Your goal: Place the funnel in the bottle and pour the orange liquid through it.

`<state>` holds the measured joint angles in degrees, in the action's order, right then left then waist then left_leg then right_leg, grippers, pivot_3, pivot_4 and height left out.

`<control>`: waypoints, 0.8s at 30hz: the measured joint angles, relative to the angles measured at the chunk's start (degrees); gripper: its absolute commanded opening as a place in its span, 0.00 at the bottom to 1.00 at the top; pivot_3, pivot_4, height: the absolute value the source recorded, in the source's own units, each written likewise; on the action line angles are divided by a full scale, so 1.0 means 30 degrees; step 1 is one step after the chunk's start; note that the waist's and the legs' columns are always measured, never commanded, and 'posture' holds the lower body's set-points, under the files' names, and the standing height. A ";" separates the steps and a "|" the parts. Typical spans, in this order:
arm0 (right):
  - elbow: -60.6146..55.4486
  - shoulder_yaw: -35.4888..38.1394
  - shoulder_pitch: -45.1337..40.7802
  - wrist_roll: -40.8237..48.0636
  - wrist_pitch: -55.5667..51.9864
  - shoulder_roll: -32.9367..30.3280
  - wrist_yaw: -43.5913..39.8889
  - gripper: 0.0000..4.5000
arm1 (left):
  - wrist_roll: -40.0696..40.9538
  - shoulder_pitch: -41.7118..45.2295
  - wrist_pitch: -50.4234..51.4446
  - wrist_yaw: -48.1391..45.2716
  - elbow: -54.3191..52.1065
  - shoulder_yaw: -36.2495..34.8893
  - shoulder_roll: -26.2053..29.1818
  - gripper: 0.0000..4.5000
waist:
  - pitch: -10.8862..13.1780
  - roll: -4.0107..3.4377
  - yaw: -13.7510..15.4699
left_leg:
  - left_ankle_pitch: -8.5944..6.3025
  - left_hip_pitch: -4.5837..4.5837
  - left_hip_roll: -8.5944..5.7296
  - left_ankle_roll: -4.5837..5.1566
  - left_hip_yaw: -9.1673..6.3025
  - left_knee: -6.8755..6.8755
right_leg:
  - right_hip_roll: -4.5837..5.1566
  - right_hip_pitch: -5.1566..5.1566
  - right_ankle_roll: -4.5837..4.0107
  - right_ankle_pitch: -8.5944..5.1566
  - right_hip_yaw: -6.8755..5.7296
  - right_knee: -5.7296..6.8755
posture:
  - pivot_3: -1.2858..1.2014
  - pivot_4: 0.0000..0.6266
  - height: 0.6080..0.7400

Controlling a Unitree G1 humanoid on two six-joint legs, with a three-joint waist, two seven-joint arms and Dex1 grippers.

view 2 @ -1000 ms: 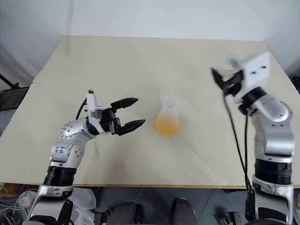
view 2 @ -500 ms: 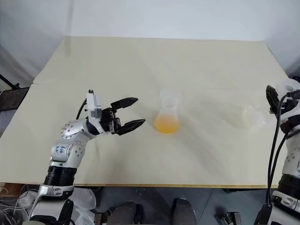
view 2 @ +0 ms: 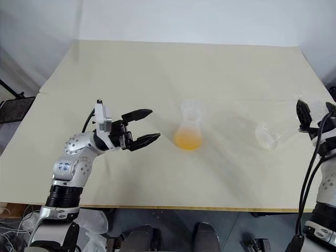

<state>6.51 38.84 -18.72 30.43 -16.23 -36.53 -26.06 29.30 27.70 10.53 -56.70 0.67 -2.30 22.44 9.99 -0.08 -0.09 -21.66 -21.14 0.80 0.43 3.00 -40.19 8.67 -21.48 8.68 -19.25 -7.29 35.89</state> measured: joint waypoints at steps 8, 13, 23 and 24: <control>-0.0588 -0.0051 0.0099 0.0290 0.0310 -0.0359 -0.0454 0.99 | -0.0002 0.0001 -0.0008 -0.0138 0.0005 0.0000 0.0013 1.00 | 0.0000 0.0000 -0.0012 | 0.0000 0.0003 0.0002 0.0000 0.0003 0.0000 | -0.0001 0.0000 0.0000 0.0000 -0.0002 0.0000 | 0.52 0.24 1.00; -0.1373 -0.0061 0.0059 0.1275 0.0369 -0.0359 -0.1330 0.99 | -0.0010 0.0013 -0.0140 -0.0202 0.0091 -0.0002 0.0071 1.00 | 0.0000 0.0000 -0.0005 | 0.0000 0.0001 0.0001 0.0000 0.0002 0.0000 | 0.0000 0.0000 0.0000 0.0000 -0.0001 0.0000 | 0.52 0.24 1.00; -0.4984 -0.0750 -0.0871 0.5690 -0.2667 -0.2060 -0.3683 0.99 | -0.0254 0.0019 -0.0359 -0.1488 0.0496 -0.0074 0.2295 1.00 | 0.0005 -0.0009 -0.0010 | 0.0000 0.0009 0.0013 -0.0001 -0.0007 0.0001 | -0.0010 -0.0001 0.0000 0.0000 -0.0009 -0.0001 | 0.52 0.24 1.00; -0.5607 -0.1088 -0.0785 0.5918 -0.2932 -0.2319 -0.4177 0.99 | -0.0369 0.0017 -0.0399 -0.1684 0.0656 -0.0071 0.2619 1.00 | 0.0006 -0.0008 -0.0005 | 0.0000 0.0007 0.0013 -0.0001 -0.0009 0.0000 | -0.0011 0.0001 0.0000 0.0000 -0.0012 -0.0003 | 0.52 0.24 1.00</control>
<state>-10.31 35.58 -21.07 48.19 -25.02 -43.48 -38.59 28.19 27.75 9.33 -61.76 2.63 -2.52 30.30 10.00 -0.11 -0.10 -21.66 -21.11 0.83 0.43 2.97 -40.19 8.63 -21.47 8.68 -19.25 -7.33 35.89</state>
